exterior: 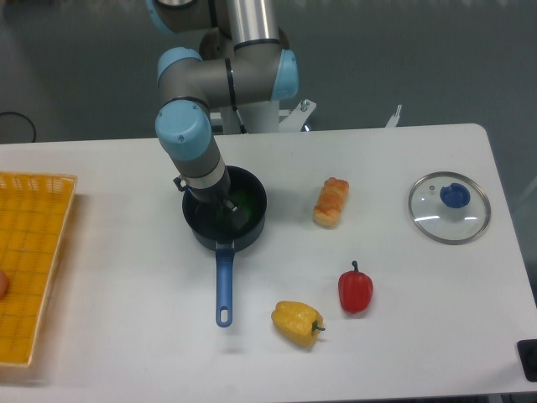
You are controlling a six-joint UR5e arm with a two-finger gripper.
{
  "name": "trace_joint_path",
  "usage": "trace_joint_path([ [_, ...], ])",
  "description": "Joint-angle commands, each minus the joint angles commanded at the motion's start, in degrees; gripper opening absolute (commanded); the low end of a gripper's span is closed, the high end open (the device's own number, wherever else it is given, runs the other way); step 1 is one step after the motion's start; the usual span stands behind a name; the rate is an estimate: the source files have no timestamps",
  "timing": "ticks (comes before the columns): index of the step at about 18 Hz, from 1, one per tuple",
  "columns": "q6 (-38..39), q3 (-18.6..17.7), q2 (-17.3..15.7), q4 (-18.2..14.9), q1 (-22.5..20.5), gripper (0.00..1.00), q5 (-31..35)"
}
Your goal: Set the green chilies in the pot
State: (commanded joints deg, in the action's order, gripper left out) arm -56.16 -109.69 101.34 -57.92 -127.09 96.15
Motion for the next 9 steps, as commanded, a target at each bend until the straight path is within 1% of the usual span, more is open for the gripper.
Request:
trace_joint_path([
  [1, -0.35, 0.7, -0.62, -0.17, -0.18, 0.99, 0.0],
  [3, -0.44, 1.76, -1.76, -0.53, -0.7, 1.0, -0.09],
  [6, -0.62, 3.43, -2.47, -0.53, -1.23, 1.0, -0.17],
  [9, -3.15, 5.45, -2.47, -0.88, -3.95, 1.0, -0.79],
])
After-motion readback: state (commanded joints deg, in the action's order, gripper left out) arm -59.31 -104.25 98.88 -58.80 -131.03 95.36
